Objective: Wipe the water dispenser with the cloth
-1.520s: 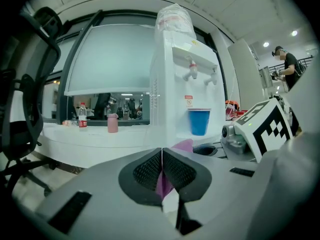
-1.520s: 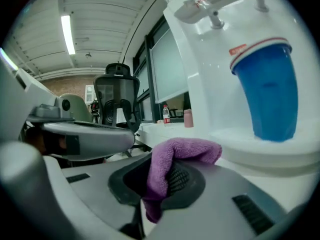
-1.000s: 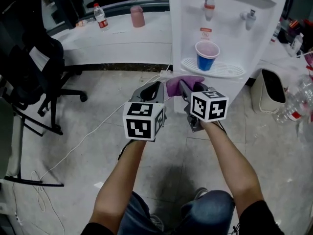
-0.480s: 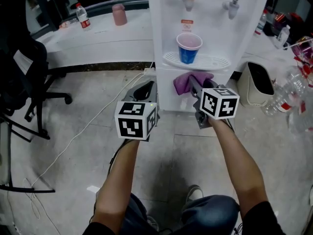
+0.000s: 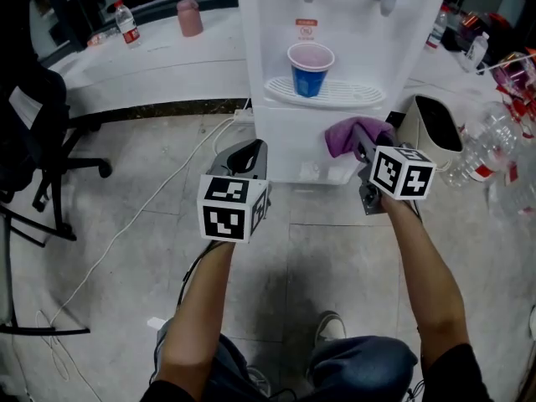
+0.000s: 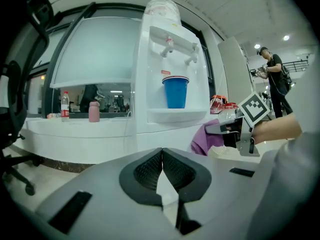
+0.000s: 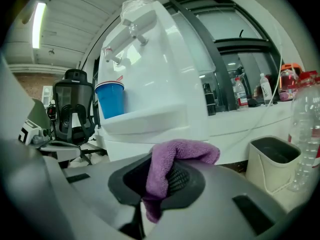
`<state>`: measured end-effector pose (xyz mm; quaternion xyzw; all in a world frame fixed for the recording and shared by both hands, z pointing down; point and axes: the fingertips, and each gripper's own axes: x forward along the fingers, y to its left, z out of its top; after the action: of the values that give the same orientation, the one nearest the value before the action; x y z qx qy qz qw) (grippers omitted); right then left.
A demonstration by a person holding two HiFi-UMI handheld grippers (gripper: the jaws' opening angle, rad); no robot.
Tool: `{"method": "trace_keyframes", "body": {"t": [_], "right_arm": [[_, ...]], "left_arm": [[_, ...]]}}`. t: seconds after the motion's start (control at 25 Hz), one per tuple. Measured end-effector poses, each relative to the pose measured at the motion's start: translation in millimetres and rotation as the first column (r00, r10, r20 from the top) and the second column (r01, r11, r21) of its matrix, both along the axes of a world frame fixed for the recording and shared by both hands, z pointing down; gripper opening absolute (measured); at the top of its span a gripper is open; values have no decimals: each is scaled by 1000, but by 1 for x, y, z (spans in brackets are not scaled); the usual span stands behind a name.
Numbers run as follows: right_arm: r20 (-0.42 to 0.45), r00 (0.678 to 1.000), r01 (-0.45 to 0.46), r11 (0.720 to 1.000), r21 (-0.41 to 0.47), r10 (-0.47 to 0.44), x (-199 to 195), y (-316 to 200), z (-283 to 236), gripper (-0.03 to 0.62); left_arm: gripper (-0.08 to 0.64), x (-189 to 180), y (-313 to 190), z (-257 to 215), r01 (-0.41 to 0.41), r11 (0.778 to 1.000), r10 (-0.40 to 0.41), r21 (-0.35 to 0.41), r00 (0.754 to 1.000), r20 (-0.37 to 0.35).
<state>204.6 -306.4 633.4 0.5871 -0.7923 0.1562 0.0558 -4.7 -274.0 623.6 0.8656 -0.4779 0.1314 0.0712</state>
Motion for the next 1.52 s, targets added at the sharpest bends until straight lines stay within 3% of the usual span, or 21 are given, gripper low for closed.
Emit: {"method": "trace_keyframes", "body": {"t": [0.28,0.44,0.76,1.16,1.52], "right_arm": [[-33,995,-93,996,-11,93,50,7,3,40],[-47,996,-75,997,-7,75,44,11,1,40],[-43,997,72,997,25,-71,-21,25,-5,41],[5,961,276,961,-15,-276,-136,20,35,41],[115,946,317,941,-119,-304,-197,-5,110,41]], "left_arm": [[28,3,2,11,-7,1000,7,5,1000,8],[28,7,3,14,-18,1000,18,1,1000,3],[28,-1,1,33,-1,999,1,-32,1000,1],[28,-26,7,43,42,999,-43,-34,999,-30],[28,-52,21,54,93,995,-93,-44,996,0]]}}
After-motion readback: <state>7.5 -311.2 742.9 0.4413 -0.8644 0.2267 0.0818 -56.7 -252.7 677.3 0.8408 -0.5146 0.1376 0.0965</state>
